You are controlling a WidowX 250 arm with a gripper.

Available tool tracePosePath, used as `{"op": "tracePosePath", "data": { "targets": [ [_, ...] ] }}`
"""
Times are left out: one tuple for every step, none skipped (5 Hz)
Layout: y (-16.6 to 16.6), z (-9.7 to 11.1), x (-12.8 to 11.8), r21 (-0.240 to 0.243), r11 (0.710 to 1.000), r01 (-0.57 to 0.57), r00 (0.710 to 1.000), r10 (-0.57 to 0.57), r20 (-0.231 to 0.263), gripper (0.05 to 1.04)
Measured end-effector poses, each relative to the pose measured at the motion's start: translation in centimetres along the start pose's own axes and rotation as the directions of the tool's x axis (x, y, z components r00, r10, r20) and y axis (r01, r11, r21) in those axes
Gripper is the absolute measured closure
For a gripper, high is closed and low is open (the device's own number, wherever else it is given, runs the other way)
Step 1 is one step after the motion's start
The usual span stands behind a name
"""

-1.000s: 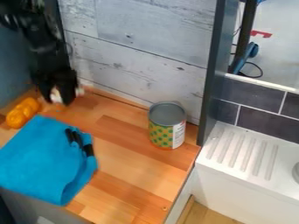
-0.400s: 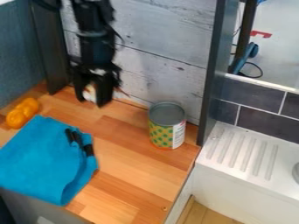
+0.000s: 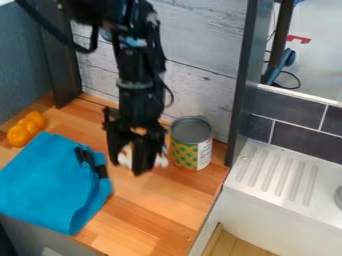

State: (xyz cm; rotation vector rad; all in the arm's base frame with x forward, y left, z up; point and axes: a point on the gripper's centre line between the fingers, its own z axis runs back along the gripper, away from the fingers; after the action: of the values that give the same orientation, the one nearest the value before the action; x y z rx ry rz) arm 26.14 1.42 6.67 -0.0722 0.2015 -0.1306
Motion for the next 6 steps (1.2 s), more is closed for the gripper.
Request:
{"op": "tracePosePath", "data": {
  "targets": [
    [-1.1,-1.3,-0.7,-0.013,0.999,0.044,0.999,-0.044,-0.028,0.44],
    [-1.9,-4.4,0.1,-0.025,0.992,0.121,0.988,-0.123,-0.092,0.44],
    [-2.5,-6.3,-0.1,-0.041,0.987,0.154,0.976,-0.158,-0.147,0.441],
    [-2.6,-6.7,0.1,-0.056,0.987,0.148,0.973,-0.156,-0.168,0.444],
    [-2.7,-6.5,0.1,-0.081,0.987,0.141,0.977,-0.152,-0.147,0.393],
    [-3.1,-4.7,-0.4,-0.083,0.989,0.126,0.989,-0.131,-0.068,0.093]
  ]
}}
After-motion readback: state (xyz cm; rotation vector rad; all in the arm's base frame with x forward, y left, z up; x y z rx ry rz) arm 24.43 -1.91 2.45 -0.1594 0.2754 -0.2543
